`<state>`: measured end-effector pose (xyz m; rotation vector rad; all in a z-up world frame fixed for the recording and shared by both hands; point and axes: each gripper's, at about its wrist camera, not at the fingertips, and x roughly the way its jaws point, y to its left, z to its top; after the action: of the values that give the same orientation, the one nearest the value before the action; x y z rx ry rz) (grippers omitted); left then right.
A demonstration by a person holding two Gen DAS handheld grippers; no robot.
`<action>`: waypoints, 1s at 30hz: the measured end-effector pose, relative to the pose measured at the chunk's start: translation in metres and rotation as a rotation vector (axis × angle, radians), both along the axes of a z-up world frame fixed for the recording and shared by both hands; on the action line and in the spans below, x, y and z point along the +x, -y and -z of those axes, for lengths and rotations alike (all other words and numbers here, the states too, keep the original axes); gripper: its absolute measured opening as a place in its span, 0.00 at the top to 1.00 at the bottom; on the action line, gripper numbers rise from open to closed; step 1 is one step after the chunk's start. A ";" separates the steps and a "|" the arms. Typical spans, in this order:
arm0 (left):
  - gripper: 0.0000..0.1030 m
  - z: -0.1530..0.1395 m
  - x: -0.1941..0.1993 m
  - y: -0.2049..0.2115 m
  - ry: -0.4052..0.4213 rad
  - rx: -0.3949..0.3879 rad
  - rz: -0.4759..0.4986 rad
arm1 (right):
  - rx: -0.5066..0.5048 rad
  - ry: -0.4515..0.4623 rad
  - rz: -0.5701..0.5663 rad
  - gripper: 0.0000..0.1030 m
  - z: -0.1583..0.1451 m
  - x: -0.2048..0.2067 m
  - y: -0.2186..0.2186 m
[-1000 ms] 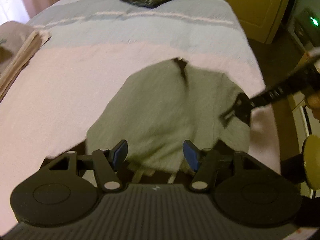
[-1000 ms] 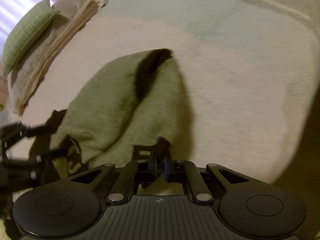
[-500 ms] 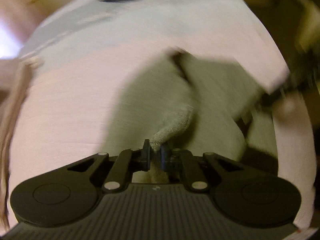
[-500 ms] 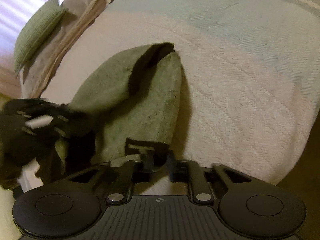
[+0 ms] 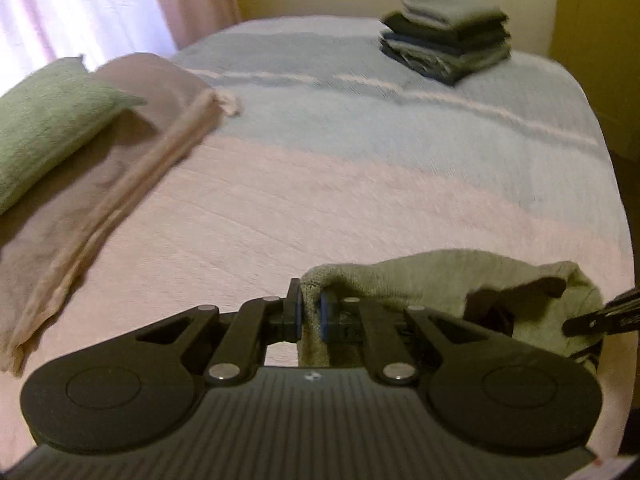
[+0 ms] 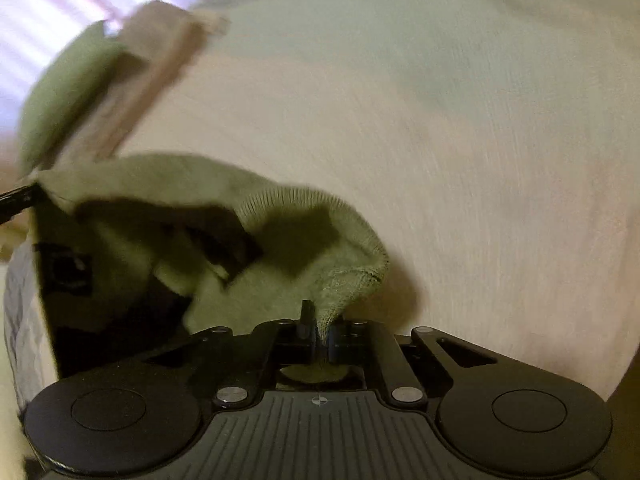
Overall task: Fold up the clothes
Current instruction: 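Lift the sweater with both grippers and shake it open, then lay the sweater flat on the bed and open both grippers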
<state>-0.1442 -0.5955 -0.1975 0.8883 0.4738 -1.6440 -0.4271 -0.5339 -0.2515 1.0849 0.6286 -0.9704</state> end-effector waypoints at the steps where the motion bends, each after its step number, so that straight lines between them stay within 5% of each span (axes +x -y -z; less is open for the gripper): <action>1: 0.95 -0.012 0.005 -0.004 -0.005 -0.014 -0.016 | -0.028 0.010 -0.031 0.99 -0.019 0.000 0.002; 8: 0.95 -0.156 0.050 -0.071 0.010 -0.268 -0.234 | -0.367 0.046 -0.320 0.99 -0.186 0.018 0.024; 14: 0.95 -0.267 0.072 -0.156 0.022 -0.480 -0.423 | -0.623 0.063 -0.485 0.99 -0.298 0.040 0.029; 21: 0.95 -0.314 0.045 -0.244 -0.008 -0.594 -0.471 | -0.832 0.060 -0.514 0.99 -0.370 0.035 -0.031; 30: 0.95 -0.365 0.017 -0.342 -0.063 -0.701 -0.406 | -1.060 0.036 -0.416 0.99 -0.431 -0.003 -0.115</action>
<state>-0.1269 -0.2530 0.1671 0.1981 0.0835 -1.3189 -0.4302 -0.4185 0.1790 0.0212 0.2112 -0.7431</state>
